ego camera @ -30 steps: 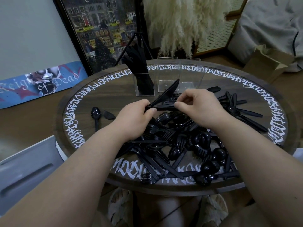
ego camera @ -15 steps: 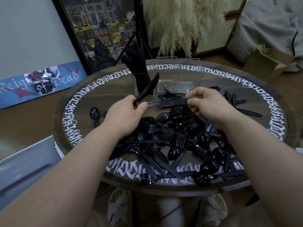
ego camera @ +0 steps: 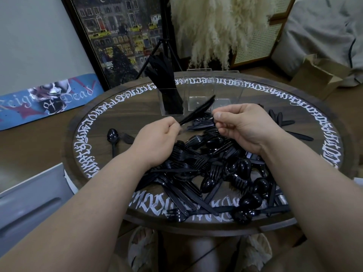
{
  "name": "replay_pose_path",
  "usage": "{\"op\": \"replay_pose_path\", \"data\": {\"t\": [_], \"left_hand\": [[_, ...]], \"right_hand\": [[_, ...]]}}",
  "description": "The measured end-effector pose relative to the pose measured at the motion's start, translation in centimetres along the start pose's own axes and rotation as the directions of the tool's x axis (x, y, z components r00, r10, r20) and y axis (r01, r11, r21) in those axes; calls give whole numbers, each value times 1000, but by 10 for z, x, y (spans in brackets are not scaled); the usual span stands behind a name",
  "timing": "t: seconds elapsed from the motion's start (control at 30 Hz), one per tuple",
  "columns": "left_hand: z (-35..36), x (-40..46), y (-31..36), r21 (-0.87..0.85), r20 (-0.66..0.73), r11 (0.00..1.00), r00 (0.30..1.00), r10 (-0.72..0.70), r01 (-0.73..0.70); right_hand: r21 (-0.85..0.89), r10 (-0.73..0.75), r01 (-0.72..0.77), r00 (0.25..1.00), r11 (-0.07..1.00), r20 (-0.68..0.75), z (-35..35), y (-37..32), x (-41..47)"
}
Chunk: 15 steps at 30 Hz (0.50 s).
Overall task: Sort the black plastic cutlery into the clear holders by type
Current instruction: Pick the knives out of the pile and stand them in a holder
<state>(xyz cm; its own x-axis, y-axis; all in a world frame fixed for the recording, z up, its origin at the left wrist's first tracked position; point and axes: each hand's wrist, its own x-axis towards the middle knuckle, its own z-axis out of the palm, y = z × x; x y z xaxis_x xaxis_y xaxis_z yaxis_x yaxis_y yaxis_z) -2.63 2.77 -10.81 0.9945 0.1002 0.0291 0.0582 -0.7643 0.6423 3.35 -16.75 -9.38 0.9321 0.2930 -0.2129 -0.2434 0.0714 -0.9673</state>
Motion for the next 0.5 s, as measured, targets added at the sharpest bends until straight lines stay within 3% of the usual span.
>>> {"op": "replay_pose_path", "data": {"t": [0.13, 0.27, 0.37, 0.5], "left_hand": [[2, -1, 3, -44, 65, 997, 995, 74, -71], [3, -1, 3, -41, 60, 994, 993, 102, -100], [2, 0, 1, -34, 79, 995, 992, 101, -98], [2, 0, -2, 0, 109, 994, 988, 111, -112]], "right_hand": [[33, -56, 61, 990, 998, -128, 7, 4, 4], [-101, -143, 120, 956, 988, -256, 12, 10, 5], [-101, -196, 175, 946, 979, -258, 14, 10, 5], [-231, -285, 234, 933, 944, -220, 15, 11, 6]]}}
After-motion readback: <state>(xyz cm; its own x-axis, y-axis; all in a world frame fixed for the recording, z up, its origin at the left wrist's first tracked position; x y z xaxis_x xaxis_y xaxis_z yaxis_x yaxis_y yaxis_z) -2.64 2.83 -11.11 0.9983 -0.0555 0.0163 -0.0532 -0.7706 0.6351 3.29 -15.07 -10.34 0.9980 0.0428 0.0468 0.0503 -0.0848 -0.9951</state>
